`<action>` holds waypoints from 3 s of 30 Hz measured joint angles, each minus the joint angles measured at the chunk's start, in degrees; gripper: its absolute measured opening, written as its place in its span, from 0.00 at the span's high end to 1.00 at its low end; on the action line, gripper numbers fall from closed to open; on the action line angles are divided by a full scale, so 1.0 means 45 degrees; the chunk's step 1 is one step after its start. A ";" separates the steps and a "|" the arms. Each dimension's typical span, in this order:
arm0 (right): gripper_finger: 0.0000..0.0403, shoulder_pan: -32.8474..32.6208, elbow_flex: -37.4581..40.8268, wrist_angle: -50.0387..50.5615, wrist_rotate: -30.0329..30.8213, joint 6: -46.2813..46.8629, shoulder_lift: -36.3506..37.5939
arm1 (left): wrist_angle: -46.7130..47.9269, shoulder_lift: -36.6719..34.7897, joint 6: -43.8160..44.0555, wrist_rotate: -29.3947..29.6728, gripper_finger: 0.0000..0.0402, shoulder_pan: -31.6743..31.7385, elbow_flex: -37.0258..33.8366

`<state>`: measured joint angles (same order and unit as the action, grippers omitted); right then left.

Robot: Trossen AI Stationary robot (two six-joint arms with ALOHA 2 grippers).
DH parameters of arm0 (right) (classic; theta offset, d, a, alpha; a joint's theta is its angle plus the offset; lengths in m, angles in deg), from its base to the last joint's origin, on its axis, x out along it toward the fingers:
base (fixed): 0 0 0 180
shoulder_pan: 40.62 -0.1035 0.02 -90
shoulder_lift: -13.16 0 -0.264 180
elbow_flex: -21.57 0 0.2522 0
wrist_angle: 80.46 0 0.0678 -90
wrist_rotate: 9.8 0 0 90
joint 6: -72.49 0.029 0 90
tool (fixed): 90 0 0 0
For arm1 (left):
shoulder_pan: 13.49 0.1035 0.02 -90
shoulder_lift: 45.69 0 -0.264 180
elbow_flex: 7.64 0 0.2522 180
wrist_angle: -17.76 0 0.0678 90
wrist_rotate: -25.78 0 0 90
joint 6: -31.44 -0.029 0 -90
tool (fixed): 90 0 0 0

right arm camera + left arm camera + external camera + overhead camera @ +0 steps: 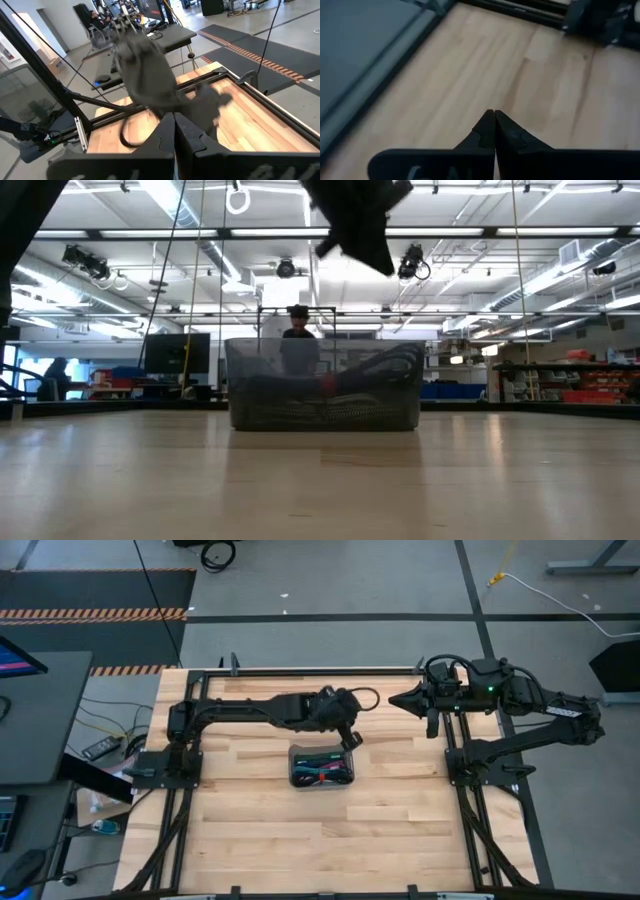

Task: Pick and place USB-C Cables
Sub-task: Adjust the black bin

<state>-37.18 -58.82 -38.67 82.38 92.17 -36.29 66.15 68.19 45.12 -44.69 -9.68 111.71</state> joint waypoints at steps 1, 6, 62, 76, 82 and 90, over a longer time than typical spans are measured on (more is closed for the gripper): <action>1.00 0.0000 0.0000 -0.0005 0.0005 -0.0017 0.0000 | 0.0631 0.0000 -0.0221 0.0261 1.00 -0.0060 0.0546; 1.00 -0.0004 0.0000 -0.0010 0.0005 -0.0034 0.0000 | 0.3837 -0.0024 -0.0861 0.2038 1.00 -0.0370 0.2999; 0.99 -0.2113 0.0004 0.1354 0.2938 -0.0474 -0.0755 | 1.2311 -0.5968 0.1534 0.8095 0.99 -0.5324 0.4355; 0.96 -0.2027 0.0000 0.1358 0.1891 -0.1244 -0.0922 | 1.2306 -0.6076 0.1445 0.7648 0.92 -0.5565 0.4355; 0.95 -0.1700 0.0002 0.2185 0.0289 -0.0068 -0.1939 | 1.2306 -0.6076 0.1469 0.7650 0.93 -0.5557 0.4355; 0.99 -0.2077 0.0005 0.0732 0.0134 -0.1351 -0.4173 | 1.2308 -0.6155 0.1314 0.7567 0.93 -0.5557 0.4345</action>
<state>-46.52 -58.80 -35.38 82.98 86.09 -55.07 121.53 40.50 51.03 -10.63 -34.68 131.26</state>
